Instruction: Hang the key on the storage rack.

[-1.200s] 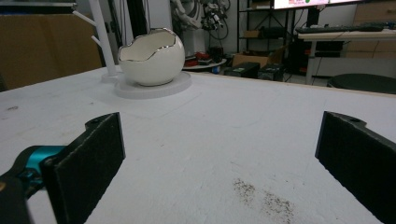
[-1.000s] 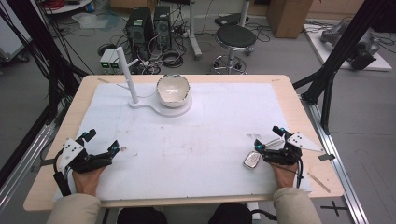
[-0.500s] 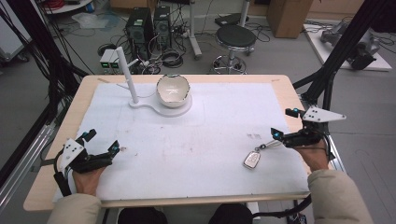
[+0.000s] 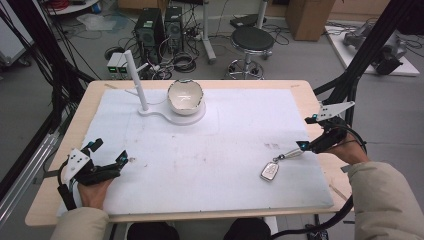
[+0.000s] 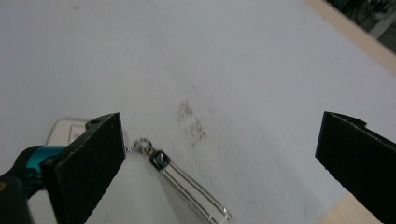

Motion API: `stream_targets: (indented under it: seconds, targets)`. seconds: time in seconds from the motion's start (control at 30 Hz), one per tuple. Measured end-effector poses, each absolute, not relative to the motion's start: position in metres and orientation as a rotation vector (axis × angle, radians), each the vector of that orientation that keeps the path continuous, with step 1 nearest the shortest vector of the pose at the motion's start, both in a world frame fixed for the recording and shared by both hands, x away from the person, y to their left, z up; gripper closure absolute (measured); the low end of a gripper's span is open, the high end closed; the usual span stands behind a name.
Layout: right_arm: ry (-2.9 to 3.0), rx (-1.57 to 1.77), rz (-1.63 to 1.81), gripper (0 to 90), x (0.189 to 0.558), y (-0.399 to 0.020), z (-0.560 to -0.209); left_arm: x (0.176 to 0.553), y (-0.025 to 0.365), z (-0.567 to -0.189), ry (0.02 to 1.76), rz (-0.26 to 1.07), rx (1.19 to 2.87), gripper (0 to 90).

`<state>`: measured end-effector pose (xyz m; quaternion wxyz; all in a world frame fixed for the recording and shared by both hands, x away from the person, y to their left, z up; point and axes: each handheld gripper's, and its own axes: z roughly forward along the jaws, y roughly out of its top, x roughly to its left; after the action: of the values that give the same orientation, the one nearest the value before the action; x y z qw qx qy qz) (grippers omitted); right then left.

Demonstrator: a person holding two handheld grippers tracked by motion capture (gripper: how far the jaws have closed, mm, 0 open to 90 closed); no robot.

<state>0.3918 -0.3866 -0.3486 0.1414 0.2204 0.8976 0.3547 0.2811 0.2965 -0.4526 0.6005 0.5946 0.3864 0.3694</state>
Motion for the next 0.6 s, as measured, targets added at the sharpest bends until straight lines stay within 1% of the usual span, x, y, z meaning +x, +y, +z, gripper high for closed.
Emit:
stream_targets:
  seconds: [0.23, 0.6]
  targets:
    - [2.741, 0.585, 0.812, 0.6, 0.403, -0.384, -0.365, 0.281, 0.296, -0.453, 0.897, 0.858, 1.377, 1.7]
    - [2.886, 0.501, 0.608, 0.6, 0.415, -0.372, -0.388, 0.281, 0.296, -0.453, 0.892, 0.863, 1.383, 1.7]
